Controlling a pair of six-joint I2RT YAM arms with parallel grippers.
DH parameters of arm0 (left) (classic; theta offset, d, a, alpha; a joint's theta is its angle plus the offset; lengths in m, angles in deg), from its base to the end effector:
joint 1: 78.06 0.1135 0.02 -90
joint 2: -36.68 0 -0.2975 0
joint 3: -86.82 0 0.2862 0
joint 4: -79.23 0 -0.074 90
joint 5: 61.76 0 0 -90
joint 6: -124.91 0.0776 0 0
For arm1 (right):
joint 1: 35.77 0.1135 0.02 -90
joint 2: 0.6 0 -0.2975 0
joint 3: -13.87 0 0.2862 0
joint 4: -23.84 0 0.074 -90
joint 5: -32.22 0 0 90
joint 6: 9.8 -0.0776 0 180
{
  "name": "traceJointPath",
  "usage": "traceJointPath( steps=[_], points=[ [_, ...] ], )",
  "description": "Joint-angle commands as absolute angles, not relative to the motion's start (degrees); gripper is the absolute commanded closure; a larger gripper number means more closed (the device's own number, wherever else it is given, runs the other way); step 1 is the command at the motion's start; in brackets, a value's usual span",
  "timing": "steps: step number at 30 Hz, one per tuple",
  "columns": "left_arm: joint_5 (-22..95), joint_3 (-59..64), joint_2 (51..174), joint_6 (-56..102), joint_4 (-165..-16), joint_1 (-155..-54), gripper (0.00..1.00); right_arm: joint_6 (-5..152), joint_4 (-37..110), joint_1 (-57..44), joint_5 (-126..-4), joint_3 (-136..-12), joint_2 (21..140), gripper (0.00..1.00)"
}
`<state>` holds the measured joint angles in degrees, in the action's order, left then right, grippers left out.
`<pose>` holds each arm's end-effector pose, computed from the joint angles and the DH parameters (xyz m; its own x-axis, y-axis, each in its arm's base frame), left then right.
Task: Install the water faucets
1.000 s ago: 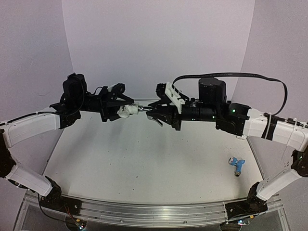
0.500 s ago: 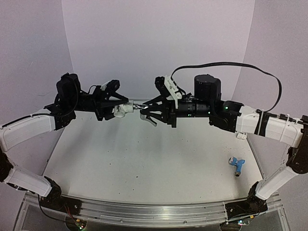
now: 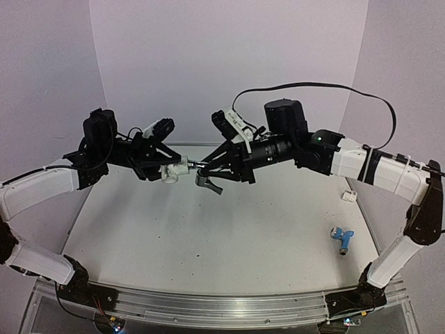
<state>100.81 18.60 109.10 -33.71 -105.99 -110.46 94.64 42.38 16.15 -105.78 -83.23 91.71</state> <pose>0.2244 -0.2301 0.3779 -0.8940 0.2370 -0.3803 0.3661 -0.1030 -0.9248 0.2257 0.3815 0.4047 0.1004 -0.1424 -0.9847 -0.9778 -0.1973 -0.0712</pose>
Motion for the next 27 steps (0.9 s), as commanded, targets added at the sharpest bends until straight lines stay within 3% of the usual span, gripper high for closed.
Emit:
traceJointPath(
  steps=[1, 7, 21, 27],
  points=[
    [96.6, 16.8, 112.4, -24.5, -96.1, -113.3, 1.00, 95.2, 41.0, 19.4, -108.7, -89.4, 93.9, 1.00],
    [93.1, 10.8, 114.6, -11.6, -75.2, -113.2, 1.00, 98.6, 47.4, 19.5, -107.1, -91.5, 93.5, 1.00],
    [90.8, 7.6, 113.9, -5.0, -74.8, -113.3, 1.00, 80.9, 34.3, 19.4, -114.9, -92.2, 98.7, 1.00],
    [89.5, 4.8, 115.2, 7.7, -71.3, -113.3, 1.00, 74.2, 31.8, 19.4, -117.0, -93.3, 100.5, 1.00]
  ],
)
